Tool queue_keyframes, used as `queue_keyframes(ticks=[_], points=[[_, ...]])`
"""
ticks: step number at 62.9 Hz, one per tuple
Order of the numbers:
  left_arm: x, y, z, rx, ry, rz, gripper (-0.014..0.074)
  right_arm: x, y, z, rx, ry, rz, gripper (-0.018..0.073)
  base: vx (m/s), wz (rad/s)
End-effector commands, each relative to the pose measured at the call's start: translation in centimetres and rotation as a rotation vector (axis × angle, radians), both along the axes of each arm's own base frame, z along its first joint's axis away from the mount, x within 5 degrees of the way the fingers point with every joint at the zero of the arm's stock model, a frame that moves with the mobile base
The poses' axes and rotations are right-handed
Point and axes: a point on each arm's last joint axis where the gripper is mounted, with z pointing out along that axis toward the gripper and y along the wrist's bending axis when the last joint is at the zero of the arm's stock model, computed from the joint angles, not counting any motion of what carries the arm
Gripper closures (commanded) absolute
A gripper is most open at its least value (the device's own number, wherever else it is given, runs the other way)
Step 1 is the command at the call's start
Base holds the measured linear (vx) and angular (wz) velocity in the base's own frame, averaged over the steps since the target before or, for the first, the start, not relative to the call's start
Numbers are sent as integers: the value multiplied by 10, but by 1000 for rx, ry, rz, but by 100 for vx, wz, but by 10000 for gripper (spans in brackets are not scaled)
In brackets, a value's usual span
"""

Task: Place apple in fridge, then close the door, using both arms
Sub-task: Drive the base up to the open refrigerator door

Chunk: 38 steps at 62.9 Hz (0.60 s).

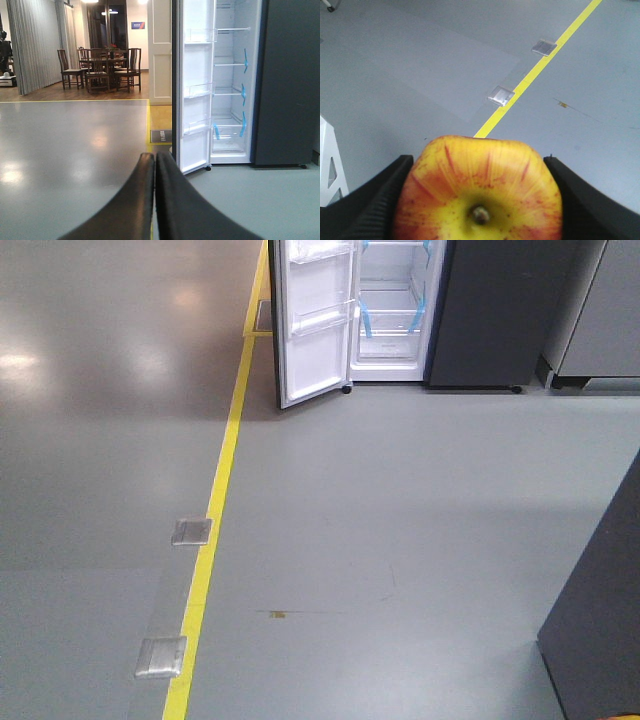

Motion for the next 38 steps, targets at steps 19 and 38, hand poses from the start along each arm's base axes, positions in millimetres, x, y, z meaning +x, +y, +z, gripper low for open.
queue_keyframes(ticks=[19,38], points=[[-1,0,1,-12,-69,1,603,3,2,14,61,-65,-13,186,31,-3],[-1,0,1,-12,-69,1,603,3,2,14,61,-65,-13,186,32,0]])
